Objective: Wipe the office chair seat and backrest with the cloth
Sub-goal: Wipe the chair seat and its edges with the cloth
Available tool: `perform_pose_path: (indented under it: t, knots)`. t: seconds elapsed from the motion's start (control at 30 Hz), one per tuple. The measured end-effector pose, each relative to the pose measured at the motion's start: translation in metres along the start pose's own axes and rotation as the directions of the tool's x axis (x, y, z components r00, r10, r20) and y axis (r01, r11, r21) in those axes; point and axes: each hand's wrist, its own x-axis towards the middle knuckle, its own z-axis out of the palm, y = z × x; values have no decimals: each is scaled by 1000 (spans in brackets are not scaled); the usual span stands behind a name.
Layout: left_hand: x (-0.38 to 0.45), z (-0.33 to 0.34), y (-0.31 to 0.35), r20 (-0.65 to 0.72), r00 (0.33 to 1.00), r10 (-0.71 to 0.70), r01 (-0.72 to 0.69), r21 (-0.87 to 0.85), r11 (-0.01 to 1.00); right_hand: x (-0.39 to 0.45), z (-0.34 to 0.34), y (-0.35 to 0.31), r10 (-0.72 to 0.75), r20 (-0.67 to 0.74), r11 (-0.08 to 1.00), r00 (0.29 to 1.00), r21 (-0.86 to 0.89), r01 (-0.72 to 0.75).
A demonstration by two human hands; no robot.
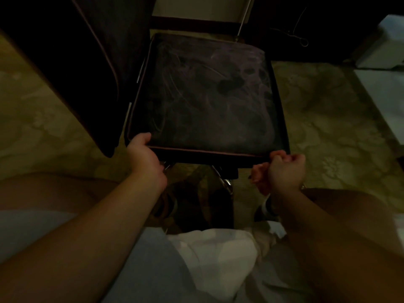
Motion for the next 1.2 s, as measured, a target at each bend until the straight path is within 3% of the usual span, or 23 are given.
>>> perform_pose_path:
  t: [0.1,0.17,0.37,0.53,0.6,0.67,0.73,0.8,0.9,0.97,1.03,1.1,1.2]
  knots:
    - [3,-4,3,-28,1000,-4,2,-72,997,-32,6,-17,-118,151,975,982,-169,143]
    - [2,-6,3,-12,1000,2,-3,-76,997,-51,9,-25,-177,223,956,959,-192,221]
    - [6,-15,7,-29,998,-60,57,-98,994,-25,8,-22,-107,69,981,992,-154,116]
    - [3,-16,1,6,994,-111,111,-70,991,-52,28,-32,-216,272,940,938,-202,275]
    - [4,-17,0,21,992,-127,128,-80,989,-42,21,-33,-168,194,960,966,-190,205]
    - [4,-19,-1,30,991,-128,130,-86,988,-28,5,-32,-47,98,997,994,-63,54]
    - [3,-22,-3,42,993,-113,116,-95,989,-27,0,-33,-24,123,999,992,24,21]
    - [2,-22,-6,48,994,-103,107,-92,990,-34,13,-35,-160,208,973,965,-133,190]
    - [2,-22,-4,42,993,-107,110,-88,990,-53,29,-35,-200,360,926,911,-235,296]
    - [5,-27,-2,51,993,-103,107,-90,990,-49,27,-34,-156,319,959,935,-179,221]
    - [9,-34,-2,71,992,-101,107,-87,990,-36,19,-32,-91,167,988,982,-105,109]
    - [11,-38,-4,92,990,-108,115,-71,991,-33,19,-32,-110,77,985,991,-123,119]
    - [8,-36,-8,82,990,-114,119,-63,991,-64,41,-41,-223,316,920,922,-244,307]
